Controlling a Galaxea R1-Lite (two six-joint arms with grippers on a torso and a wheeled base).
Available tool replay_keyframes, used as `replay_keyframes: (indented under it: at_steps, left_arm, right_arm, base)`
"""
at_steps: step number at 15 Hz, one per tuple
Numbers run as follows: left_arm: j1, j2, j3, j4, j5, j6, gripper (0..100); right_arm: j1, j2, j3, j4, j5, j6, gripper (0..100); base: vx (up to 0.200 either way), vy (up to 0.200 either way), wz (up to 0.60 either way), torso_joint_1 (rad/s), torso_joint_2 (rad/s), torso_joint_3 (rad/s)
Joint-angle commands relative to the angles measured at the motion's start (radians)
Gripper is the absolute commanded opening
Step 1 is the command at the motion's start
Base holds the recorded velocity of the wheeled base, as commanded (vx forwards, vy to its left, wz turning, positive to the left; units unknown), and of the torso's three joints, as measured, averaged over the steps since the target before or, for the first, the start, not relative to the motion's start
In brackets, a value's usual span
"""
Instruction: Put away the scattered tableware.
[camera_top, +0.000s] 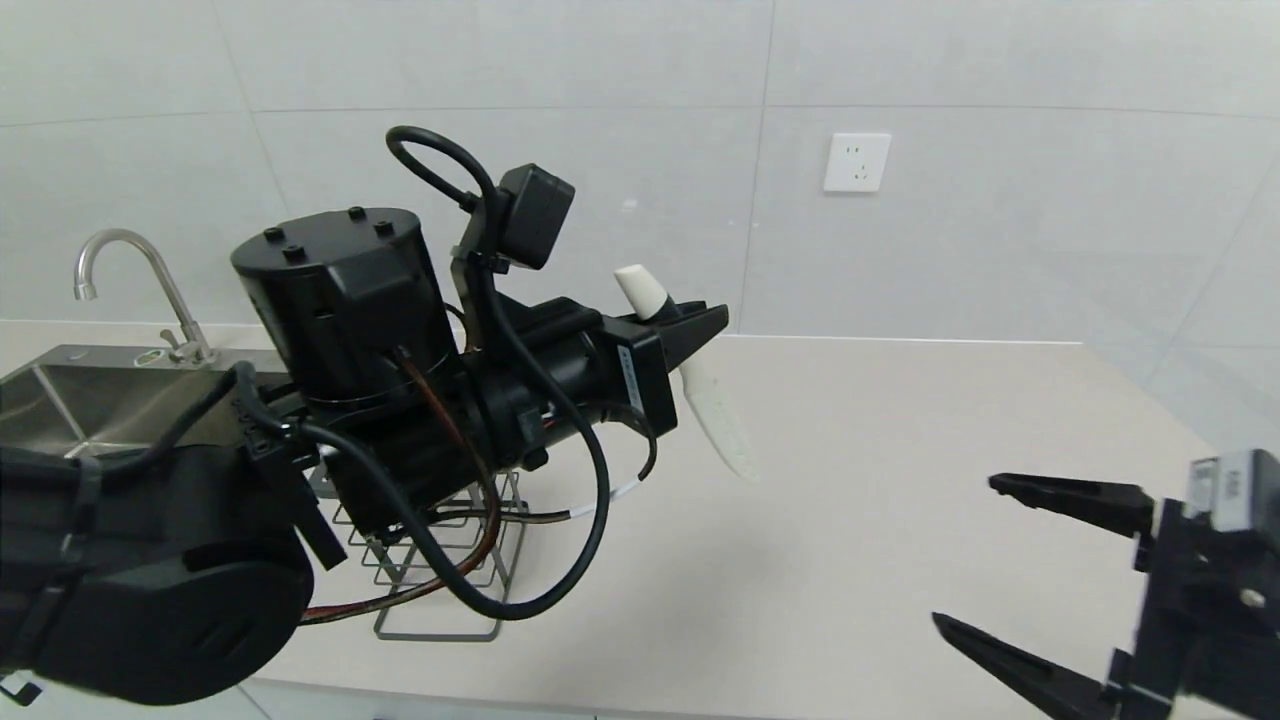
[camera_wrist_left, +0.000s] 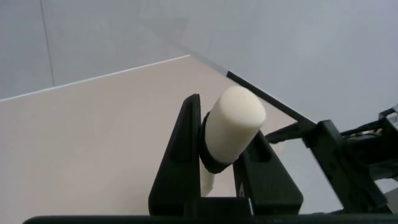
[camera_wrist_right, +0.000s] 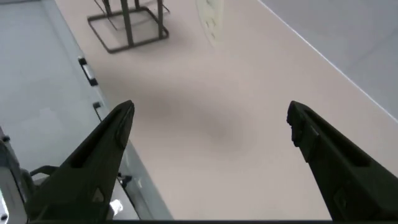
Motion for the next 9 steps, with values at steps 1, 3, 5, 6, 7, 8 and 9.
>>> replay_keyframes:
  at_steps: [1, 3, 5, 6, 7, 8, 9]
  left_arm:
    - [0.004, -0.067, 0.044, 0.0, 0.0, 0.032, 0]
    - [0.03, -0.094, 0.081, -0.002, 0.0, 0.048, 0]
    - [0.033, -0.113, 0.09, 0.0, -0.001, 0.053, 0]
    - [0.033, -0.114, 0.09, -0.002, -0.003, 0.053, 0]
    - [0.035, -0.116, 0.095, -0.002, -0.003, 0.053, 0]
    - [0.035, -0.117, 0.096, -0.002, -0.003, 0.053, 0]
    - [0.035, -0.126, 0.096, -0.002, -0.003, 0.053, 0]
  right_arm:
    - [-0.104, -0.433, 0.165, 0.078, -0.141, -0.015, 100]
    - [-0.149, -0.632, 0.224, 0.124, -0.163, -0.014, 100]
    - [-0.202, -0.733, 0.23, 0.183, -0.163, -0.014, 100]
    - [-0.288, -0.796, 0.221, 0.244, -0.158, -0.015, 100]
    - [-0.323, -0.832, 0.23, 0.244, -0.158, -0.015, 100]
    - [-0.339, -0.858, 0.236, 0.25, -0.158, -0.015, 100]
    - [-0.388, -0.965, 0.271, 0.259, -0.158, -0.015, 100]
  base:
    - [0.0, 0.0, 0.0, 0.0, 0.0, 0.0]
    - [0.0, 0.0, 0.0, 0.0, 0.0, 0.0]
    - [0.0, 0.0, 0.0, 0.0, 0.0, 0.0]
    - [0.0, 0.0, 0.0, 0.0, 0.0, 0.0]
    - [0.0, 0.0, 0.0, 0.0, 0.0, 0.0]
    - [0.0, 0.0, 0.0, 0.0, 0.0, 0.0]
    - [0.0, 0.0, 0.0, 0.0, 0.0, 0.0]
